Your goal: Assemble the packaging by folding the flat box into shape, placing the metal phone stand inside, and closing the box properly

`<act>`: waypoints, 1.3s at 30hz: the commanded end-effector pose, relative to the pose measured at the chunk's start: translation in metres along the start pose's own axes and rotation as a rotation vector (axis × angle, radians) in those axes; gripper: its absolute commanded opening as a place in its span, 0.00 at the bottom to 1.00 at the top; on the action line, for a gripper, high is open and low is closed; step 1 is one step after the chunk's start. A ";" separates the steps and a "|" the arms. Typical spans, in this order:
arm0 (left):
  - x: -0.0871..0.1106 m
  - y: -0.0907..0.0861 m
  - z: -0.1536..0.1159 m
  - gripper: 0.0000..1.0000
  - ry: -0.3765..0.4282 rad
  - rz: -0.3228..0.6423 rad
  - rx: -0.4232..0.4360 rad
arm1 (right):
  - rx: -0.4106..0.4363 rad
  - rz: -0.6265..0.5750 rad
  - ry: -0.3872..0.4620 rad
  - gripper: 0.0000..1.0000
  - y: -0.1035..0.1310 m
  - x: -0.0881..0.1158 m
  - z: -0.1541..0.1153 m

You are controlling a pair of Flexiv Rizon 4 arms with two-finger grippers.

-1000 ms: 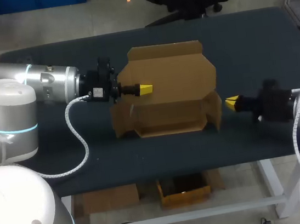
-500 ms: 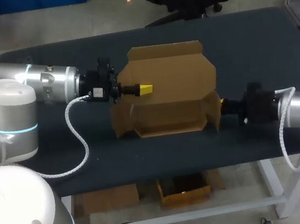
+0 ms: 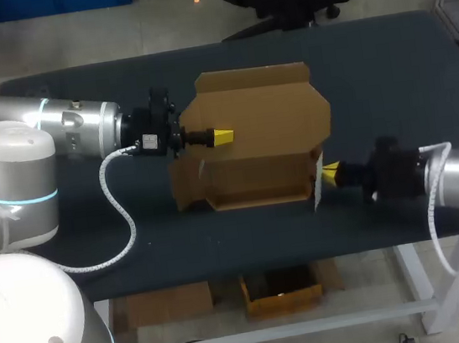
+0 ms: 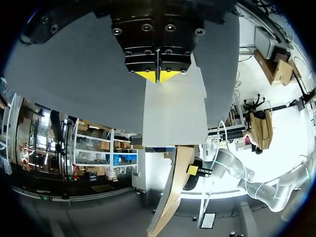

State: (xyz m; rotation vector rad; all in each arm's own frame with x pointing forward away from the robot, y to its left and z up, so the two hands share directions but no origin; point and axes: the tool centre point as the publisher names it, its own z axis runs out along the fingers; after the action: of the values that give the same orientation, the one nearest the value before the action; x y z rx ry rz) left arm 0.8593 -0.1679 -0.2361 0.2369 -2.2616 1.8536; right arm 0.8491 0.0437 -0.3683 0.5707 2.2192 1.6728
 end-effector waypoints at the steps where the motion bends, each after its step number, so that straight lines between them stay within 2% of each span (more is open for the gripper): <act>1: -0.002 0.003 0.000 0.00 0.002 0.000 -0.001 | 0.005 -0.003 0.003 0.00 0.001 0.005 0.000; 7: -0.002 0.003 0.000 0.00 0.002 0.000 -0.001 | 0.015 -0.003 0.001 0.00 -0.001 0.010 -0.005; 8: -0.002 0.003 0.000 0.00 0.002 0.000 -0.001 | 0.017 -0.001 -0.004 0.03 -0.002 0.009 -0.008; 11: -0.002 0.003 0.000 0.00 0.002 0.000 -0.001 | 0.022 0.007 -0.010 0.22 -0.005 0.007 -0.016; 13: -0.002 0.003 0.000 0.00 0.002 0.000 -0.001 | 0.032 0.011 -0.006 0.38 -0.007 0.007 -0.020; 15: -0.002 0.003 0.000 0.00 0.002 0.000 -0.001 | 0.037 0.011 -0.009 0.47 -0.008 0.006 -0.024; 23: -0.002 0.003 0.000 0.00 0.002 0.000 -0.001 | 0.041 0.008 -0.016 0.54 -0.009 -0.001 -0.037; 28: -0.002 0.003 0.000 0.00 0.002 0.000 -0.001 | 0.042 -0.004 -0.007 0.54 -0.007 -0.003 -0.043; 30: -0.002 0.003 0.000 0.00 0.002 0.000 -0.001 | 0.044 -0.007 -0.003 0.58 -0.006 -0.003 -0.045; 39: -0.002 0.003 0.000 0.00 0.002 0.000 -0.001 | 0.091 -0.049 0.067 0.64 -0.003 -0.008 -0.049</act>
State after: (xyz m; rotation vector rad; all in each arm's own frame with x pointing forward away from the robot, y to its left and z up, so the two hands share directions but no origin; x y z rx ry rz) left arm 0.8593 -0.1680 -0.2361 0.2368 -2.2614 1.8537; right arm 0.8292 0.0003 -0.3626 0.4970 2.3203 1.5927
